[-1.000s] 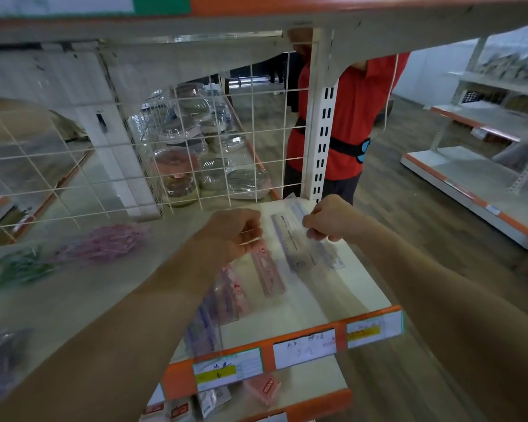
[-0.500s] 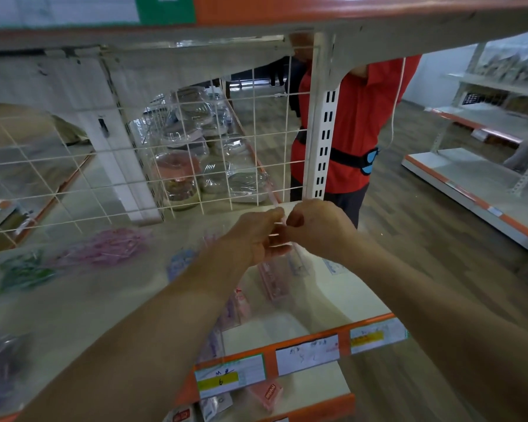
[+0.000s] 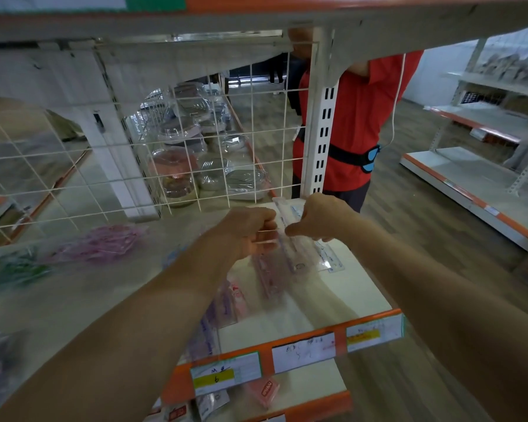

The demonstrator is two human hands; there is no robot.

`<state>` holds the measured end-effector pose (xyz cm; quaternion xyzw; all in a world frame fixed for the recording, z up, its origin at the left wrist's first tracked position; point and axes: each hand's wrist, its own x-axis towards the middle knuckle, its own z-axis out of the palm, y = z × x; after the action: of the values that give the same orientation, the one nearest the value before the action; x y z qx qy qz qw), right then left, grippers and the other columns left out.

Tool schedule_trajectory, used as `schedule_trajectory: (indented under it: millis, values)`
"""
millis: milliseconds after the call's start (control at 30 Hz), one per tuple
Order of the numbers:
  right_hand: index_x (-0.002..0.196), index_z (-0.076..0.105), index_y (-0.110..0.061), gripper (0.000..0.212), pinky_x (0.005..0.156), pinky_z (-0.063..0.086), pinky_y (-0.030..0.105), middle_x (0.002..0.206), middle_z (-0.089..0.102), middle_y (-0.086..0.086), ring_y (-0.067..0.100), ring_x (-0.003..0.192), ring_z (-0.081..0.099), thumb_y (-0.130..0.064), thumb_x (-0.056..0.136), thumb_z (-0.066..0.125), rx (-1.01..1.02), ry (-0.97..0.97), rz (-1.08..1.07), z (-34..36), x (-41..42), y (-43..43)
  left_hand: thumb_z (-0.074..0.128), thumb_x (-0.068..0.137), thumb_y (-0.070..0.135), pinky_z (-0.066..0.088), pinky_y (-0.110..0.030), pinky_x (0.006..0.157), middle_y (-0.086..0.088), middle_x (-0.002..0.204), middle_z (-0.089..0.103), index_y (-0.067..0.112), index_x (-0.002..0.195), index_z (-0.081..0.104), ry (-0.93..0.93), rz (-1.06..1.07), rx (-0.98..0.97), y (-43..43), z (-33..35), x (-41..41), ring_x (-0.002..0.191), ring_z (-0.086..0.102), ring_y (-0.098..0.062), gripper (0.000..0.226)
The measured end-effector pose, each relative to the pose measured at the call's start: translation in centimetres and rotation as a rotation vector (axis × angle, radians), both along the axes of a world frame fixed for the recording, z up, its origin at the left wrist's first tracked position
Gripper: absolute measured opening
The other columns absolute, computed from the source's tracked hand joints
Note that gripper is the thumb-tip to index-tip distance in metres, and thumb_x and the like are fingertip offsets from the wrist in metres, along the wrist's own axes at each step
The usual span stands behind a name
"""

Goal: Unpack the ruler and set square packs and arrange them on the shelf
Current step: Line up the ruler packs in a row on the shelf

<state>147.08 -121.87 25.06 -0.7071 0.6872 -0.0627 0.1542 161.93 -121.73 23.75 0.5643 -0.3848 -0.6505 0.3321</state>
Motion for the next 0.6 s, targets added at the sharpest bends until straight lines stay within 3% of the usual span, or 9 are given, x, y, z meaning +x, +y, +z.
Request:
schedule_trajectory:
  millis: [200, 333, 400, 500, 600]
  values:
    - [0.066, 0.047, -0.011, 0.038, 0.070, 0.058, 0.031, 0.056, 0.057, 0.001, 0.012, 0.048, 0.056, -0.037, 0.082, 0.070, 0.072, 0.059, 0.026, -0.5, 1.1, 0.1, 0.053, 0.092, 0.008, 0.050, -0.032, 0.061, -0.002, 0.072, 0.054, 0.011, 0.079, 0.055, -0.020, 0.063, -0.008, 0.1, -0.2, 2.9, 0.064, 0.055, -0.014, 0.013]
    - [0.077, 0.051, -0.010, 0.026, 0.073, 0.057, 0.032, 0.060, 0.056, 0.001, 0.018, 0.061, 0.060, -0.029, 0.082, 0.068, 0.039, 0.102, 0.029, -0.9, 2.0, -0.1, 0.052, 0.092, 0.007, 0.049, -0.033, 0.070, -0.002, 0.069, 0.055, 0.012, 0.077, 0.056, -0.013, 0.077, -0.002, 0.4, -0.1, 4.1, 0.064, 0.055, -0.014, 0.017]
    - [0.080, 0.053, -0.011, 0.025, 0.067, 0.054, 0.030, 0.067, 0.055, 0.002, 0.020, 0.069, 0.060, -0.031, 0.081, 0.068, 0.010, 0.115, 0.035, -1.3, 2.2, -0.3, 0.052, 0.093, 0.008, 0.049, -0.034, 0.068, -0.002, 0.070, 0.055, 0.012, 0.078, 0.056, -0.012, 0.087, 0.001, 0.6, -0.2, 4.7, 0.064, 0.055, -0.015, 0.016]
    - [0.069, 0.045, -0.015, 0.034, 0.051, 0.042, 0.025, 0.073, 0.056, 0.003, 0.019, 0.068, 0.056, -0.037, 0.080, 0.070, 0.006, 0.152, 0.029, -1.8, 2.3, -0.5, 0.054, 0.092, 0.009, 0.050, -0.034, 0.068, -0.003, 0.074, 0.056, 0.012, 0.080, 0.057, -0.012, 0.106, 0.012, 0.7, -0.3, 5.6, 0.067, 0.056, -0.016, 0.013]
    - [0.068, 0.041, -0.014, 0.040, 0.056, 0.038, 0.026, 0.079, 0.052, 0.002, 0.020, 0.073, 0.053, -0.041, 0.082, 0.066, -0.030, 0.230, 0.034, -1.1, 2.7, -0.2, 0.055, 0.092, 0.010, 0.050, -0.034, 0.067, -0.002, 0.074, 0.056, 0.012, 0.081, 0.057, -0.010, 0.122, 0.026, 0.9, -0.2, 6.4, 0.066, 0.057, -0.015, 0.011]
